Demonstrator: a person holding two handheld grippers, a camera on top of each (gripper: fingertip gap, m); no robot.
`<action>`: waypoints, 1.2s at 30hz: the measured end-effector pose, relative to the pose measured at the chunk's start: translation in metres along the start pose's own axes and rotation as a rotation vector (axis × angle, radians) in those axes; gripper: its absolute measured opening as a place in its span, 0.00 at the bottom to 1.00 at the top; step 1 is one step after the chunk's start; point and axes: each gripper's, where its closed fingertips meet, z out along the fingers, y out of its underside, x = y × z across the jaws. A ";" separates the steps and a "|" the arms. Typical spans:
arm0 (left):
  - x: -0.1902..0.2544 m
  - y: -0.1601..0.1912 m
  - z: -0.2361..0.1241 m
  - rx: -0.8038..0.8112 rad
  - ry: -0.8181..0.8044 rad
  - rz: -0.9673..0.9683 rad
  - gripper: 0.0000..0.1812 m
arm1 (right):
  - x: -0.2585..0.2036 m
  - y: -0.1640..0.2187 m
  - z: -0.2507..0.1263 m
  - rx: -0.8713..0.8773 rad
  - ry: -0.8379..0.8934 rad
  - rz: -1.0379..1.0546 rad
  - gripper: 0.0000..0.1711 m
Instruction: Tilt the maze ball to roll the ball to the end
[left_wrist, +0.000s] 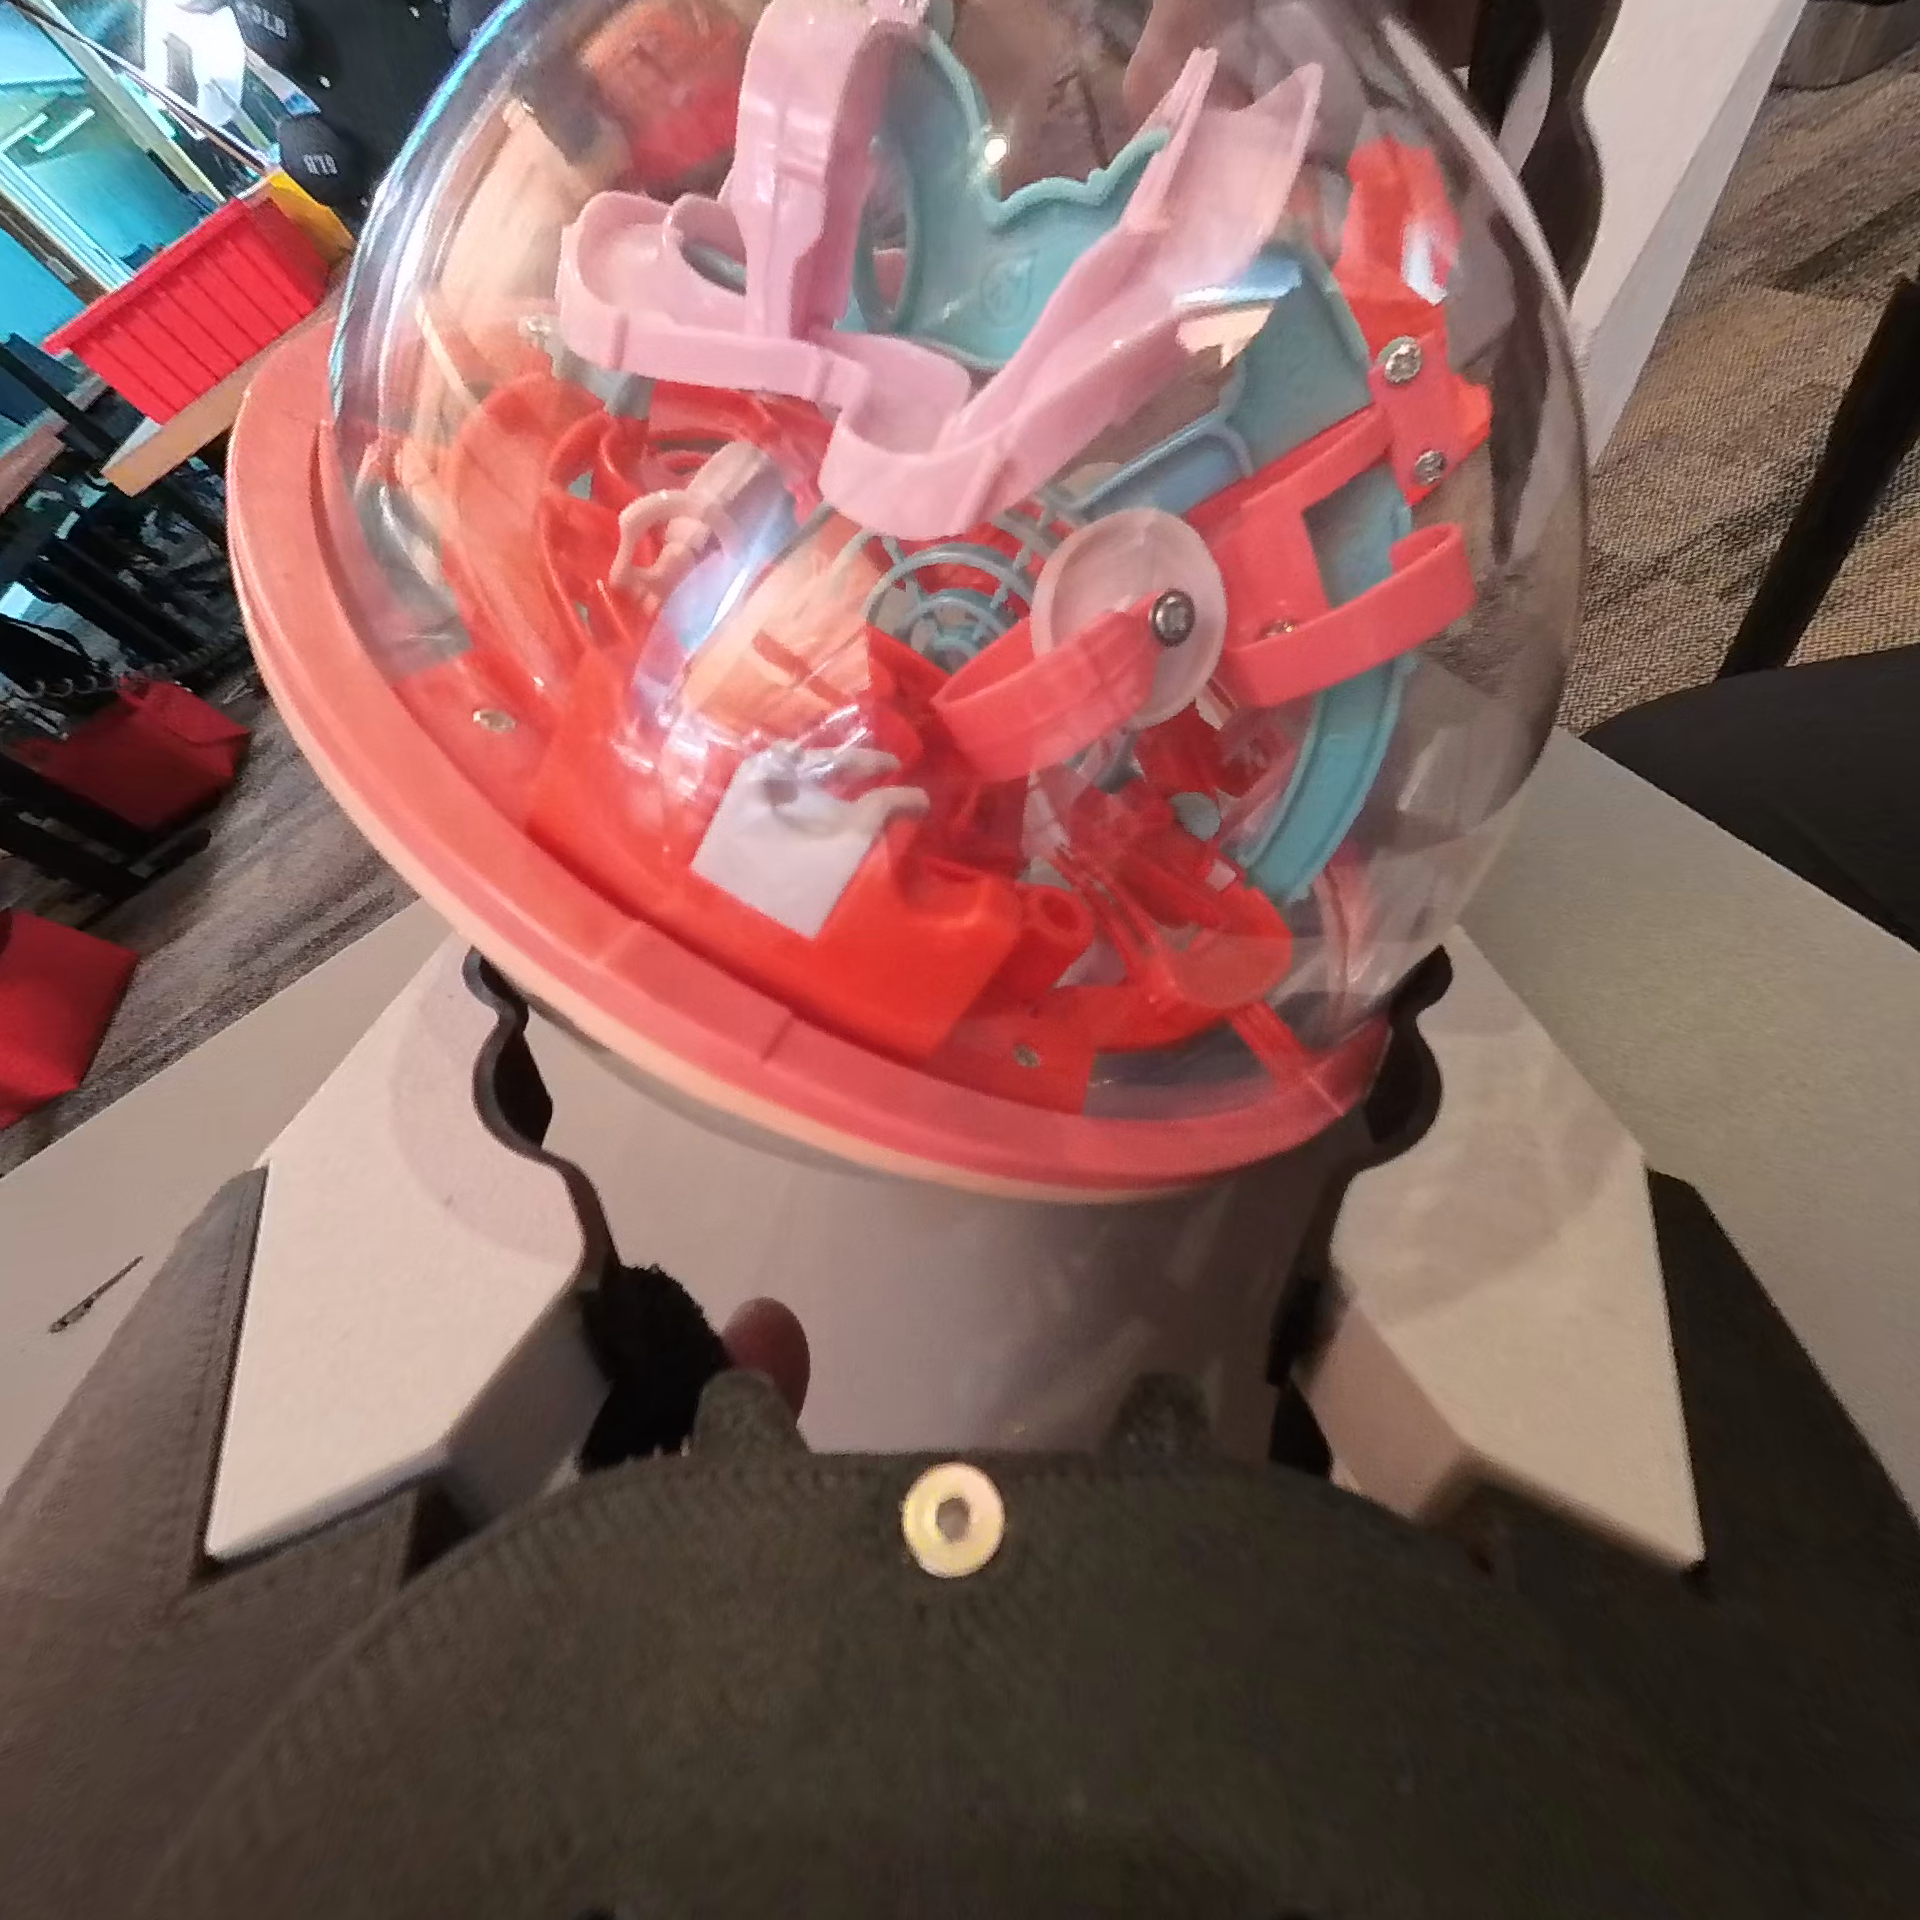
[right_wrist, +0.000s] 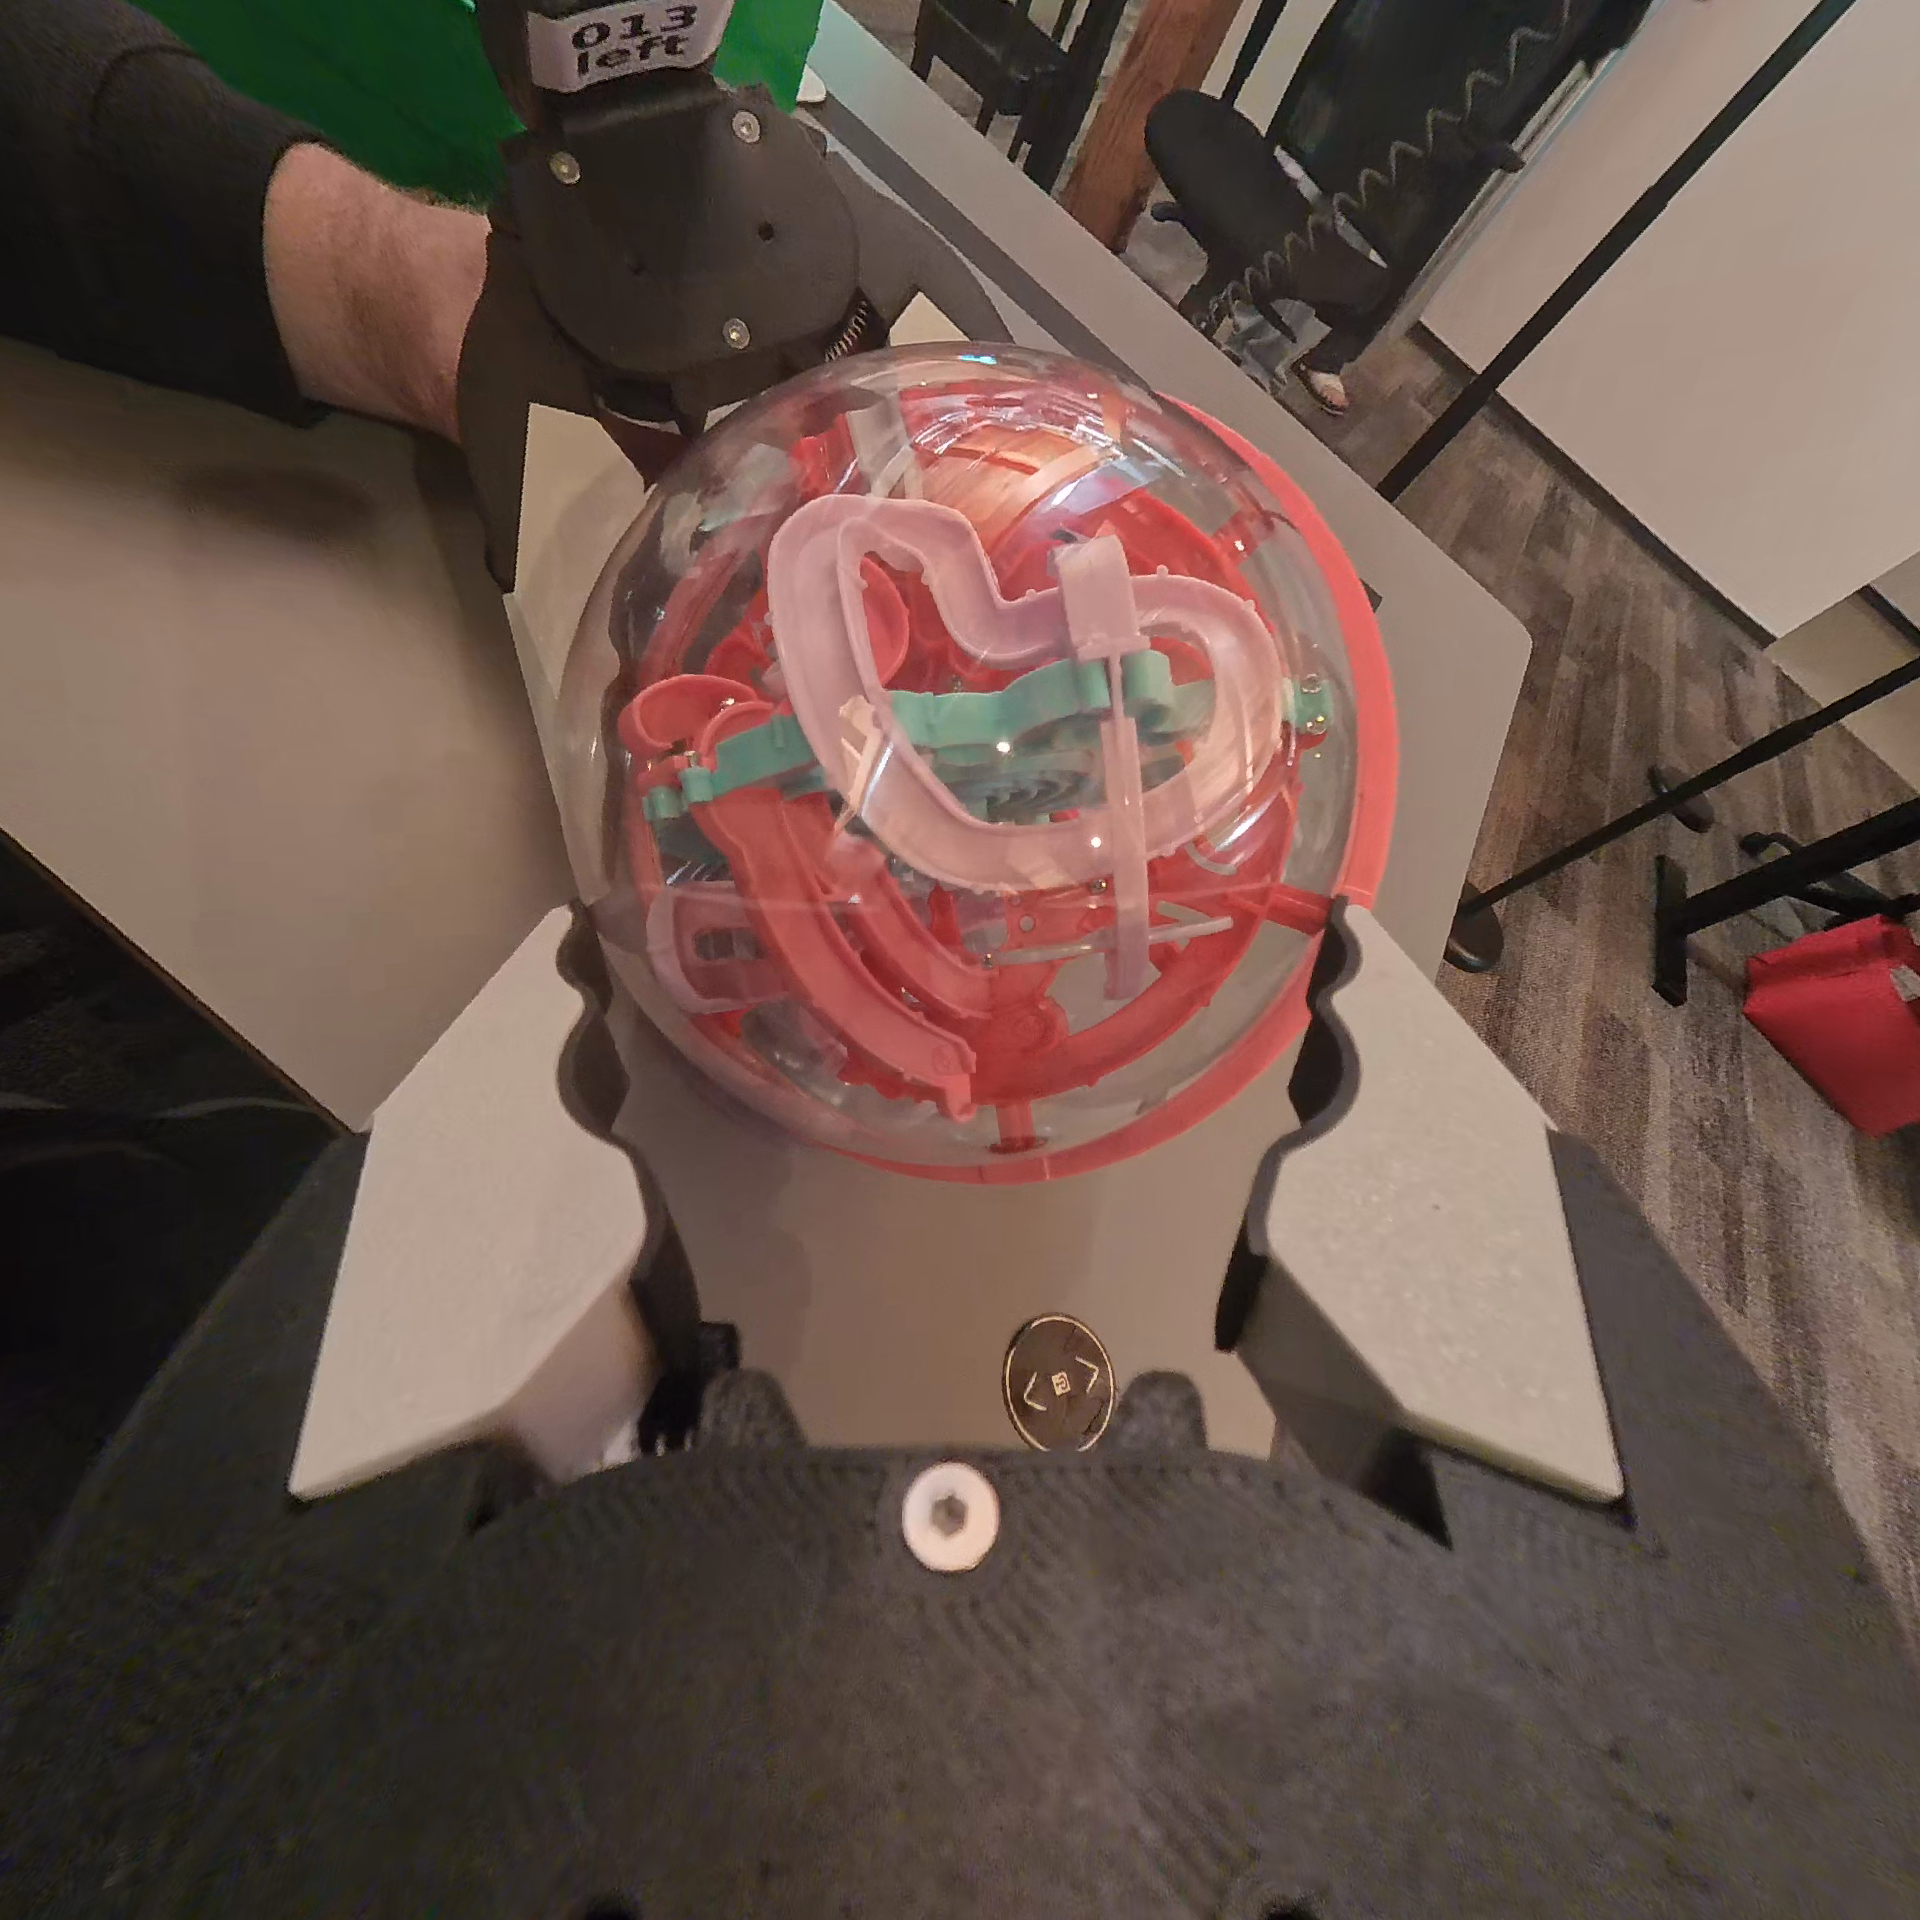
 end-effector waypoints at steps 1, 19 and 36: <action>0.000 0.000 0.000 0.001 0.001 -0.001 0.87 | 0.000 0.000 0.000 -0.002 0.000 -0.001 0.77; 0.005 -0.006 -0.008 0.057 0.108 -0.139 0.83 | 0.001 -0.002 0.002 -0.062 -0.063 0.091 0.79; 0.000 0.000 -0.005 -0.015 -0.012 0.023 0.83 | -0.002 -0.005 -0.001 -0.033 0.050 -0.119 0.79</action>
